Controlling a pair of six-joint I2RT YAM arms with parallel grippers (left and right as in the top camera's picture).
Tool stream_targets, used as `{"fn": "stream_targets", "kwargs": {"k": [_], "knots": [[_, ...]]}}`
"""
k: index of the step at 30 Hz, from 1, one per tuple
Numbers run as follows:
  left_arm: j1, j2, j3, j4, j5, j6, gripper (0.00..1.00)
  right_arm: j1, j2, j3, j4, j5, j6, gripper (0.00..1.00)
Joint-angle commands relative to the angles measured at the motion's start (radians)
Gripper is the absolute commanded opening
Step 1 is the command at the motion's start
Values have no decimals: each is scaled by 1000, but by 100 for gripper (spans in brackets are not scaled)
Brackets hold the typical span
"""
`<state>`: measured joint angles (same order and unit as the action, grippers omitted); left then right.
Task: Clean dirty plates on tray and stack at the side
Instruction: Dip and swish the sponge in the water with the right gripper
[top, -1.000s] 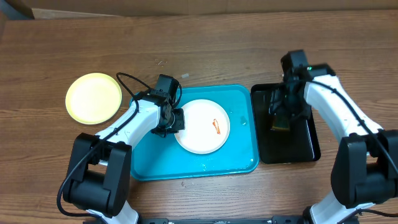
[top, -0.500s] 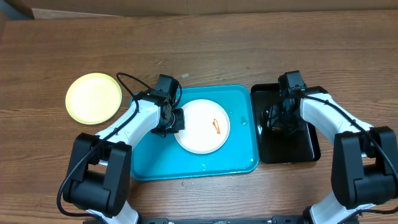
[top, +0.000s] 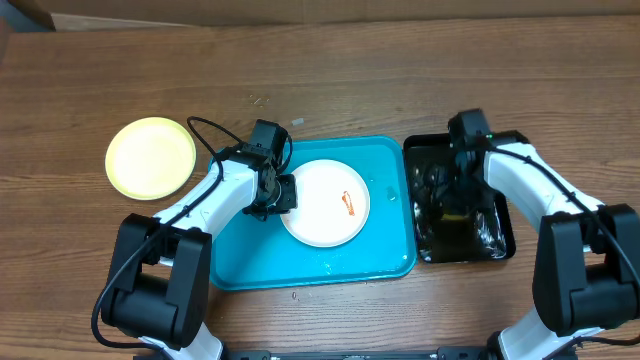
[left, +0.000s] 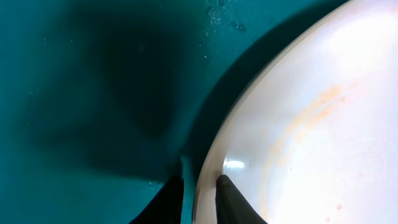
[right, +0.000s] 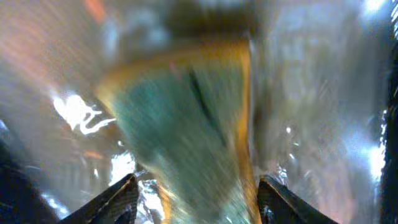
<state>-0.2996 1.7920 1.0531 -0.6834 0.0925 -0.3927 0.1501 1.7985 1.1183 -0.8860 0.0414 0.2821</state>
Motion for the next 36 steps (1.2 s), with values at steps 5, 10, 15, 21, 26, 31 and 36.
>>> {"fn": "stream_targets", "kwargs": {"k": [5,10,15,21,26,31,36], "knots": [[-1,14,3,3,-7,-3,21,-2,-8,8,34,2,-1,63],[-1,14,3,3,-7,-3,21,-2,-7,-31,59,2,-1,63],[-1,14,3,3,-7,-3,21,-2,-7,-71,101,2,-1,4],[-1,14,3,3,-7,-3,21,-14,-7,-25,95,83,-1,61],[-1,14,3,3,-7,-3,21,-23,-7,3,146,97,-2,66],[-1,14,3,3,-7,-3,21,-22,-7,2,191,96,0,66],[-1,14,3,3,-7,-3,21,-22,-7,-1,188,96,0,65]]}}
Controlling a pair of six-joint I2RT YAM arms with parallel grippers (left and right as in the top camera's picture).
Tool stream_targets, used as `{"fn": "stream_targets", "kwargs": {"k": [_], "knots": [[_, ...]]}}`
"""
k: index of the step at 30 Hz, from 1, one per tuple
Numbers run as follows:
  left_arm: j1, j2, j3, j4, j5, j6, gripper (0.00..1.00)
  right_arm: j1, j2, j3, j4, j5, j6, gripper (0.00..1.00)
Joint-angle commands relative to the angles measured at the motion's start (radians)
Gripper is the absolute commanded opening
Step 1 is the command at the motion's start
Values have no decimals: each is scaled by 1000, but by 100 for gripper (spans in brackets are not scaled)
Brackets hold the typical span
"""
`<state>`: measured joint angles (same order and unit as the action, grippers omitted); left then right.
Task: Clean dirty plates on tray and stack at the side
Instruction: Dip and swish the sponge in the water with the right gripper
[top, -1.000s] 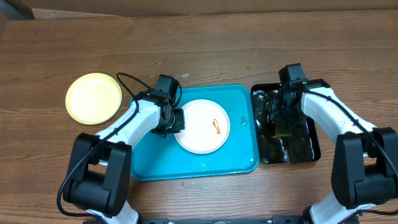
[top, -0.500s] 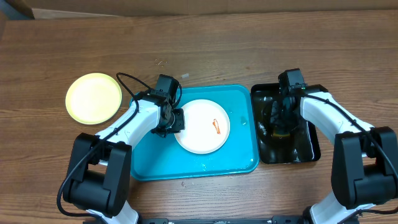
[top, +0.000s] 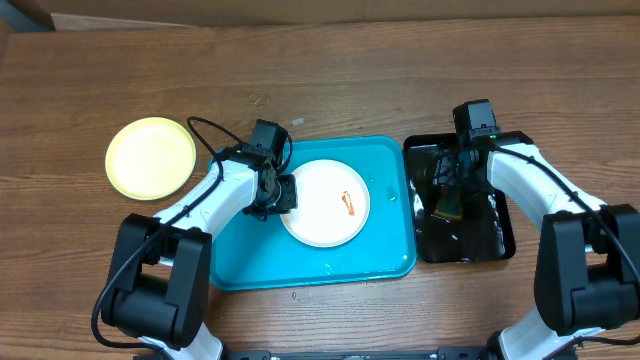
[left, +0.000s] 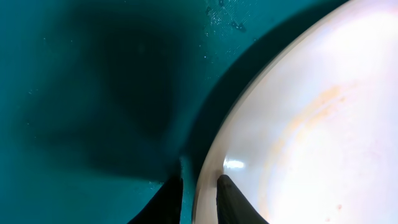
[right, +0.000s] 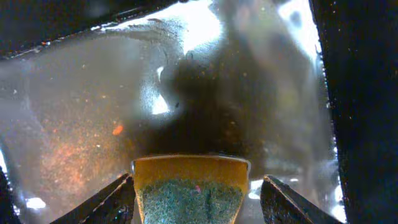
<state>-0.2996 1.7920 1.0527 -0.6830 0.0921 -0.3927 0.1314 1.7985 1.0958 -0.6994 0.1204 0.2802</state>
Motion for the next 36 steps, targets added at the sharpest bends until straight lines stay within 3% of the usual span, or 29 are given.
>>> {"fn": "stream_targets", "kwargs": {"k": [1,3,6,8,9,12,13,14,19,26,31,36], "knots": [[-1,14,4,3,-6,-3,21,-3,-7,19,-2,16,4,64],[-1,14,4,3,-6,-3,21,-3,-7,10,-3,10,6,60],[-1,14,4,3,-6,-3,21,-3,-7,-10,5,10,5,44],[-1,14,4,3,-6,-3,21,-3,-7,-24,20,10,5,13],[-1,14,4,3,-6,-3,21,-3,-7,-29,30,10,5,4],[-1,14,4,3,-6,-3,25,-3,-7,-27,49,10,0,4],[-1,14,4,3,-6,-3,27,-4,-7,-19,47,10,0,22],[-1,14,4,3,-6,-3,31,-4,-7,-5,34,10,0,47],[-1,14,4,3,-6,-3,33,-3,-7,87,-91,10,1,65],[-1,14,4,3,-6,-3,32,-3,-7,85,-182,-64,10,68],[-1,14,4,4,-6,-3,31,-2,-6,5,-119,-144,21,61],[-1,14,5,5,-6,6,20,-3,-6,-48,-57,-137,31,50]]}}
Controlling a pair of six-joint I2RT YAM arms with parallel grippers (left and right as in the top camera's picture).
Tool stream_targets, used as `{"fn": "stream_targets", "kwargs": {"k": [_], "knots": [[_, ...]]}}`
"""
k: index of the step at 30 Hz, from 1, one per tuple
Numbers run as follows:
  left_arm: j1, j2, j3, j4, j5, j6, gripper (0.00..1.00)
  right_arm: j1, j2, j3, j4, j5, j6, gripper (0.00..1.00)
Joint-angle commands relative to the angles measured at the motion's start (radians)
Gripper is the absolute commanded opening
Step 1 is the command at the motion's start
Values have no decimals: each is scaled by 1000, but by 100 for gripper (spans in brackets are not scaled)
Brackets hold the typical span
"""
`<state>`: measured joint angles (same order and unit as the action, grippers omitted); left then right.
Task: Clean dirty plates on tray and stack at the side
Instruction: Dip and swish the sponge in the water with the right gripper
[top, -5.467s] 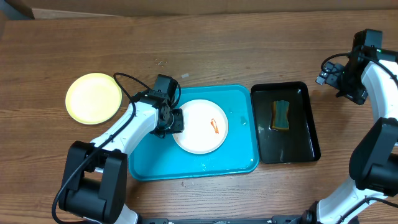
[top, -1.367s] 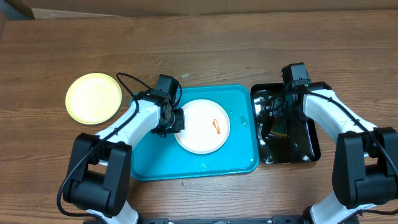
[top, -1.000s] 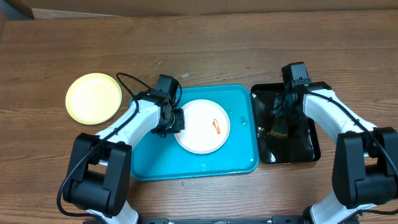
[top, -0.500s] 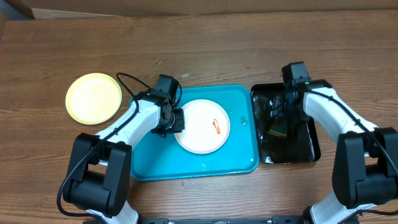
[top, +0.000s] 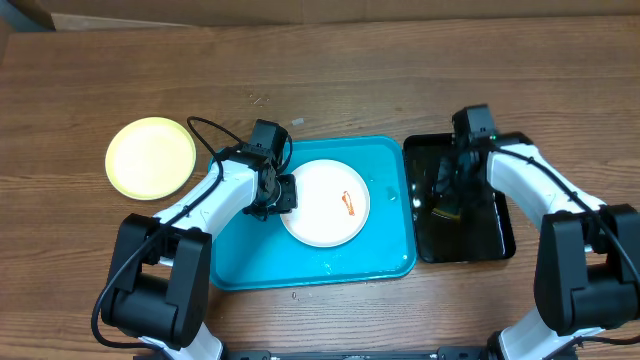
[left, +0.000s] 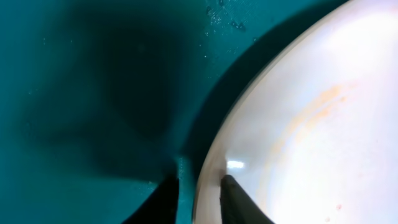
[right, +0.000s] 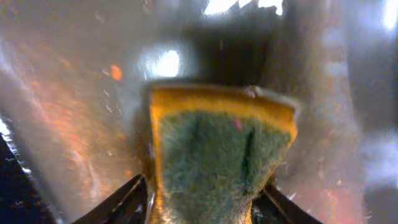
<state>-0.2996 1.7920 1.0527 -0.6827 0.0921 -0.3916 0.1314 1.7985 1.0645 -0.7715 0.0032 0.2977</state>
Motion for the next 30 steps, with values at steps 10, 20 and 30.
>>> {"fn": "stream_targets", "kwargs": {"k": [10,20,30], "knots": [[-1,14,50,-23,-15,11,21,-3,-7,6,11,0,10,49],[-1,14,60,-30,-14,11,13,-3,-7,10,11,3,10,50],[-1,14,60,-30,-25,14,14,-3,-7,10,-5,3,10,45]]}}
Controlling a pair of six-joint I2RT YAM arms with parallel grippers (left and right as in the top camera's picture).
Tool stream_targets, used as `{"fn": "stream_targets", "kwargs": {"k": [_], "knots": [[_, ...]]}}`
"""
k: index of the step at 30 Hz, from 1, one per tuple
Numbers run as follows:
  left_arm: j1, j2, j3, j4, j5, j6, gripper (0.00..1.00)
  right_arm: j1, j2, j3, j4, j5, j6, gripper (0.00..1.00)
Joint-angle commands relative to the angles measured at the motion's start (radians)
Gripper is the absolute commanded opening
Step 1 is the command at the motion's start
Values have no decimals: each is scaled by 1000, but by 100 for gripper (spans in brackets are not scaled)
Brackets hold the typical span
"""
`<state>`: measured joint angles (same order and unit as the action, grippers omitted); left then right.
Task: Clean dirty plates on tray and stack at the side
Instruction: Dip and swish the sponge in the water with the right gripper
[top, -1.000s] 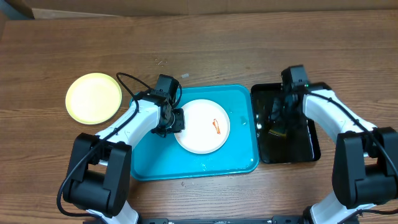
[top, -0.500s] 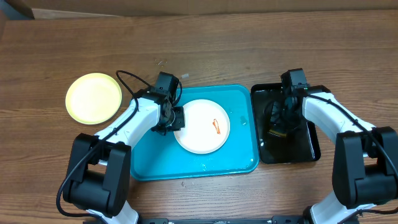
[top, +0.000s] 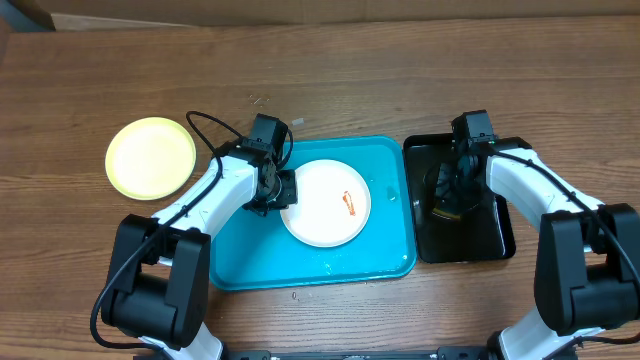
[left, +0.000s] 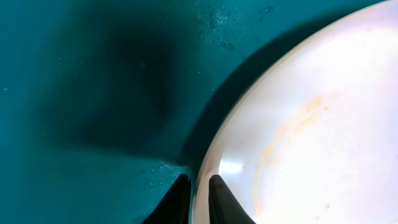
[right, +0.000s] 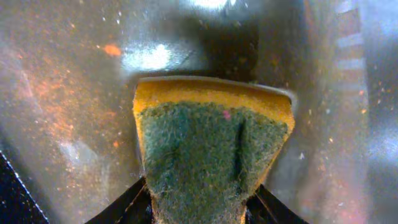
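A white plate (top: 325, 204) with an orange smear (top: 349, 203) lies in the blue tray (top: 250, 262). My left gripper (top: 281, 192) is shut on the plate's left rim; in the left wrist view its fingertips (left: 198, 199) pinch the rim of the plate (left: 311, 143). A clean yellow plate (top: 151, 157) sits on the table at the left. My right gripper (top: 447, 196) is down in the black basin (top: 505, 237), shut on a yellow-and-green sponge (right: 208, 146) over the wet basin floor (right: 68, 112).
The blue tray and black basin stand side by side at the table's middle. Small crumbs (top: 259, 99) lie on the wood behind the tray. Water drops (top: 332, 266) dot the tray's front.
The left gripper has shifted slightly along the plate's rim, still pinching it. The right gripper holds the sponge at nearly the same spot in the basin, a little more squarely in view.
The left gripper has pinched the white plate's left rim throughout, the plate staying in the tray. The right gripper held the sponge in the basin, then higher toward its back, then low over the wet floor, where it is now.
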<state>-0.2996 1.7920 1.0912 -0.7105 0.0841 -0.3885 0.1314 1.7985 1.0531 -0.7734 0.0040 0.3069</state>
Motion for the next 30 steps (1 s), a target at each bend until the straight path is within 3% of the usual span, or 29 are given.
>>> {"fn": "stream_targets", "kwargs": {"k": [1,3,4,6,10,16,21,25,30], "knots": [[-1,14,21,-2,-18,11,15,-3,-7,22,-3,2,0,45],[-1,14,21,1,-19,12,16,-3,-7,22,4,5,0,38],[-1,14,19,3,-21,12,16,-3,-7,22,8,5,-1,27],[-1,14,16,8,-21,11,17,-3,-7,27,9,5,-26,15],[-1,14,14,11,-21,11,19,-3,-7,59,-8,5,-49,6],[-1,16,9,19,-21,11,18,-3,-7,134,-90,35,-72,4],[-2,19,9,26,-21,11,11,-2,-12,188,-179,148,-74,4],[-1,19,9,32,-20,11,4,-2,-29,189,-183,154,-73,4],[-1,19,9,27,-21,-1,4,-2,-48,190,-183,221,-101,4]]}}
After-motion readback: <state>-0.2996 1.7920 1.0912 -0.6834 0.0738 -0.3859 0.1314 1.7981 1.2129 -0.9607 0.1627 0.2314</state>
